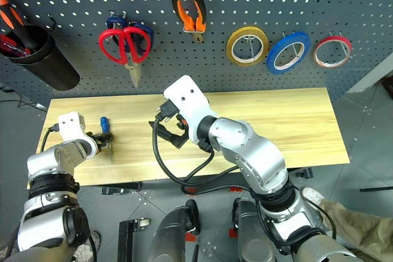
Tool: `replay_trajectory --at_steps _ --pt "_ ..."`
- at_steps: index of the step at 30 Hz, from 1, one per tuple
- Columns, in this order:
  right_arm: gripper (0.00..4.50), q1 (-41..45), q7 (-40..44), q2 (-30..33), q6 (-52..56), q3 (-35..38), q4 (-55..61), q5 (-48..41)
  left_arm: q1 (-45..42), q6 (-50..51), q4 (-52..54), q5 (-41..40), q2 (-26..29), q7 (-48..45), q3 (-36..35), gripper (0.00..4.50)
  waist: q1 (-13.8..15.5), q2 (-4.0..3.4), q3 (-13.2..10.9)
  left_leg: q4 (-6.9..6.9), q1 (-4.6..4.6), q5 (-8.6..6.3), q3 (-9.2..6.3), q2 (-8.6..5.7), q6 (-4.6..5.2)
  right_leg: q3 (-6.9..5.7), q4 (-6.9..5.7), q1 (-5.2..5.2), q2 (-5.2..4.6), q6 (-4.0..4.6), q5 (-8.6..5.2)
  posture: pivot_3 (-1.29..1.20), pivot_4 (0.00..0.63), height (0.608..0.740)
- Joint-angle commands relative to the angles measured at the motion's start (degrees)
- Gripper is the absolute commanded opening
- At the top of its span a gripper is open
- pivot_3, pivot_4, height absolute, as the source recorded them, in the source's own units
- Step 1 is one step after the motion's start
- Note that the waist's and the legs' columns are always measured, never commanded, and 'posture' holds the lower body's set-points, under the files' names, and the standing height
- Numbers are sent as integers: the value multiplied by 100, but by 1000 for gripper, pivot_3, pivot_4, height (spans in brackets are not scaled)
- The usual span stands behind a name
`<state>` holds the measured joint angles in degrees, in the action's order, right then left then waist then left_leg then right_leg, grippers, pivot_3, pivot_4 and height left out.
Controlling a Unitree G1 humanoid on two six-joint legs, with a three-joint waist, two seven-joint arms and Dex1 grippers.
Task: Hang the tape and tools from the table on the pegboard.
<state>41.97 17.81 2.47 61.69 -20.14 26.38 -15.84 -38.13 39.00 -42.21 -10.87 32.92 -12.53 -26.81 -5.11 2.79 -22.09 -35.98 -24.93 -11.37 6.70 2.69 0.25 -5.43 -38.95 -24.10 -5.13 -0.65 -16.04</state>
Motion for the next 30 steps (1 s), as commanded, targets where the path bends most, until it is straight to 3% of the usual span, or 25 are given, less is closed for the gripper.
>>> replay_trajectory --at_steps 1,5,6,10,13,17,24,30 --pt "4500 -24 488 125 -245 -110 434 -341 -80 -464 -465 18 222 -249 133 1900 -1 2 -3 0 0 0 1 -1 0 1 1 0 -1 0 0 -255 424 740" --pt "4500 -67 802 321 -494 -171 478 -467 -112 -907 -740 62 329 -492 320 563 -2 3 -4 2 0 0 3 -1 0 1 2 0 -1 0 0 -257 403 740" --pt "4500 -70 852 364 -575 -208 446 -460 -95 -1006 -788 82 363 -582 380 490 -2 4 -3 1 0 0 3 -1 -1 0 1 0 -1 0 0 -258 392 740" --pt "4500 -44 963 465 -870 -299 270 -350 70 -1262 -633 100 508 -1075 598 490 -11 13 2 -1 0 1 3 -1 -2 0 -1 0 -1 0 0 -262 352 740" --pt "4500 10 997 552 -1113 -326 131 -232 455 -1385 98 90 649 -1413 744 490 -52 43 22 0 -4 1 2 -1 -3 -3 0 0 -1 0 1 -269 307 740" --pt "4500 -30 1050 713 -1493 -285 49 -101 1855 -2051 2485 -15 569 -1410 454 490 -149 87 69 1 -16 1 -2 -1 -6 -8 4 -4 -4 2 2 -267 250 740" --pt "4500 -297 1232 985 -2321 -276 49 73 4225 -2913 5992 520 -229 -428 -112 490 -209 98 401 3 -43 -1 -25 -4 -8 -40 26 -4 -8 3 3 -202 178 740" --pt "4500 -384 1634 1040 -2492 -175 71 -199 4541 -3333 6949 1708 -580 855 -447 490 -159 99 647 -4 -39 -8 -45 -2 8 -60 -1 1 -4 18 15 -171 137 740"
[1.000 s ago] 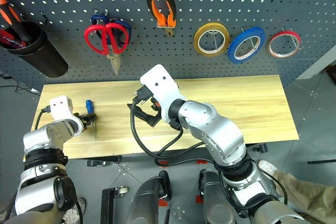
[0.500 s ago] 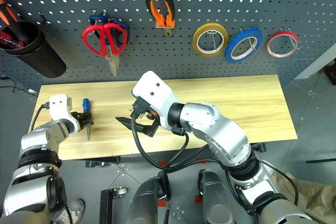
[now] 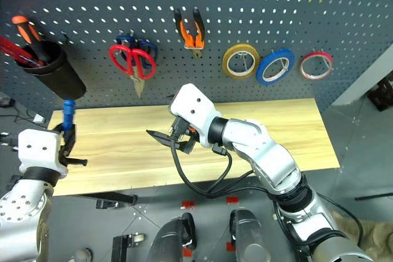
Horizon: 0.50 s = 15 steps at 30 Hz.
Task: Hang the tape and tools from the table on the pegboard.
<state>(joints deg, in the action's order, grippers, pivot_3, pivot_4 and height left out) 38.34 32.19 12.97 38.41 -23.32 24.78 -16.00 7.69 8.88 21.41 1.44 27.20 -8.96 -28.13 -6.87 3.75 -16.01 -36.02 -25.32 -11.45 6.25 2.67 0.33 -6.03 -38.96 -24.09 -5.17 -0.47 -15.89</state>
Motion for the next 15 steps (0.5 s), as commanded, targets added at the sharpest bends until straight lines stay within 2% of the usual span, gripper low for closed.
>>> replay_trajectory --at_steps 1,4,7,10,15 --pt "4500 7 209 -23 -168 183 222 -210 -178 -282 746 548 -7 628 -371 490 36 -1 91 -4 0 2 -6 3 1 -4 -3 0 3 3 3 -171 137 740" --pt "4500 139 195 -102 -233 292 97 -197 -891 -99 818 560 249 770 -430 490 104 8 189 -5 2 19 -12 3 3 -11 -6 4 4 3 13 -170 123 740" --pt "4500 318 13 -280 -237 456 -65 -134 -2147 147 240 196 606 797 -454 490 150 14 278 -11 2 29 -14 3 7 -13 -6 7 6 4 25 -176 116 740" --pt "4500 545 -187 -511 -247 549 -282 -54 -3158 -13 -757 -20 839 754 -349 490 167 7 371 -12 4 47 -9 3 -8 -8 -5 6 11 2 40 -191 111 740" --pt "4500 1004 -570 -884 -350 500 -808 271 -4527 -1175 -2868 34 1096 528 273 490 149 -1 414 -8 28 52 6 5 -15 0 -7 19 16 0 43 -212 110 740"
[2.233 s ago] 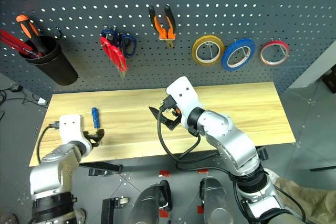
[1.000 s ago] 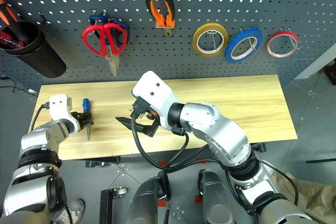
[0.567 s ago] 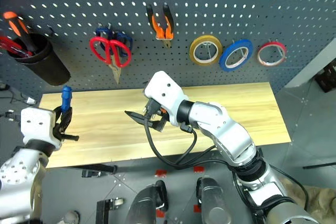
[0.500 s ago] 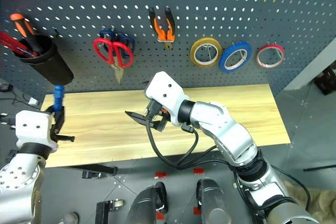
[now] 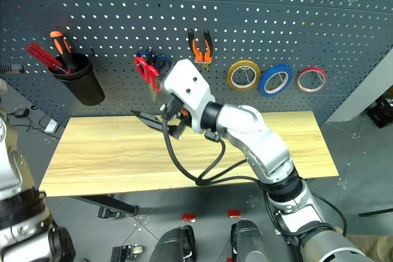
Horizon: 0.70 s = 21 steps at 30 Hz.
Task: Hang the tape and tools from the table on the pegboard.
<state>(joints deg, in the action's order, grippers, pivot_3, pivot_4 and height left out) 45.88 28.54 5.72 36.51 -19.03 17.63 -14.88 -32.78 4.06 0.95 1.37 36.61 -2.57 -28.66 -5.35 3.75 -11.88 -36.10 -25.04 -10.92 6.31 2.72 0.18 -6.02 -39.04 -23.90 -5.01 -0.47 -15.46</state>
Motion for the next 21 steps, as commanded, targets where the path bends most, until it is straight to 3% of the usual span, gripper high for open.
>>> replay_trajectory --at_steps 1,9,18,21 --pt "4500 310 -263 -216 -152 67 -161 206 -702 -916 -1198 66 169 -113 428 490 -15 1 2 0 -1 0 -1 0 0 0 -1 0 0 0 0 -212 110 740" --pt "4500 445 -355 -612 -71 -28 -94 210 -1659 -2432 -3561 247 101 46 1010 490 -134 5 5 -1 -8 0 15 -4 1 13 5 -10 -4 0 1 -248 124 740" --pt "4500 267 -336 -749 -45 -105 166 138 -1322 -2929 -4188 -8 43 451 853 490 -401 5 5 -1 -8 0 12 -2 1 20 -5 -13 -3 0 1 -266 134 740" --pt "4500 250 -334 -767 -46 -104 169 147 -1171 -2974 -4117 -140 17 493 796 1506 -446 4 5 -4 -6 0 13 -2 2 25 -7 -11 -3 0 1 -261 133 740"
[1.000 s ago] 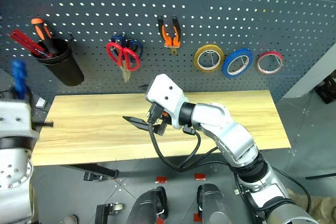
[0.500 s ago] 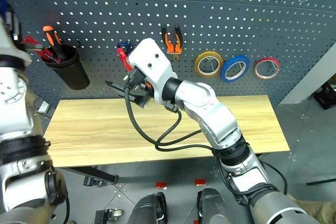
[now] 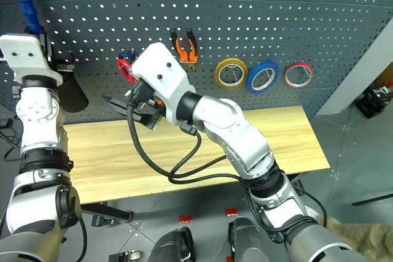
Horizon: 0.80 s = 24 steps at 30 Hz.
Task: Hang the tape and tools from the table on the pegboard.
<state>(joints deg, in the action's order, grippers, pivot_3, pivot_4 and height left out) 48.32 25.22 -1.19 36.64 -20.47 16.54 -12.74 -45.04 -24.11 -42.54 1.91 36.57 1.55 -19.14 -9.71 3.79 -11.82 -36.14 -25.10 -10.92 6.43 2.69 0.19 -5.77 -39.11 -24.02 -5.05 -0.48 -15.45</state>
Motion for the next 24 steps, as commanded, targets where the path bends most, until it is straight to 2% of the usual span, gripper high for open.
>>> replay_trajectory --at_steps 1,6,10,13,18,20,24 --pt "4500 2 1 -77 -61 36 277 -65 75 -164 245 -210 12 80 -145 1814 -11 0 0 -1 0 0 0 0 0 0 -1 0 0 0 0 -261 133 740" --pt "4500 8 5 -71 -93 42 246 -43 146 -211 642 -361 -94 -11 -78 3342 -9 1 1 -7 0 1 -4 -1 0 -3 -9 1 0 0 0 -261 133 740" --pt "4500 -39 0 4 -146 74 219 14 557 118 2066 -364 -292 -378 286 3342 -5 2 8 -15 -1 0 -3 -2 0 1 -10 3 -1 -1 1 -263 122 740" --pt "4500 -105 -14 92 -159 110 227 55 1300 874 3165 -542 -507 -592 406 3342 -19 -8 58 -16 1 0 0 -2 0 8 -12 4 -1 -1 1 -260 117 740" --pt "4500 -320 11 377 -231 198 247 107 2639 2304 4590 -847 -926 -288 -61 3342 -185 -17 129 -15 31 0 0 2 1 17 -17 29 5 -1 1 -237 102 740" --pt "4500 -457 33 551 -270 254 261 125 2929 3097 4972 -921 -1032 -110 -205 3342 -175 -10 134 -18 33 0 -8 2 1 13 -35 28 4 -2 0 -227 94 740" --pt "4500 -808 -117 836 -225 470 259 176 3393 4035 5669 -1063 -1211 1 -342 3342 -135 -13 173 -42 33 -2 -26 2 10 8 -74 29 7 -1 0 -204 79 740"
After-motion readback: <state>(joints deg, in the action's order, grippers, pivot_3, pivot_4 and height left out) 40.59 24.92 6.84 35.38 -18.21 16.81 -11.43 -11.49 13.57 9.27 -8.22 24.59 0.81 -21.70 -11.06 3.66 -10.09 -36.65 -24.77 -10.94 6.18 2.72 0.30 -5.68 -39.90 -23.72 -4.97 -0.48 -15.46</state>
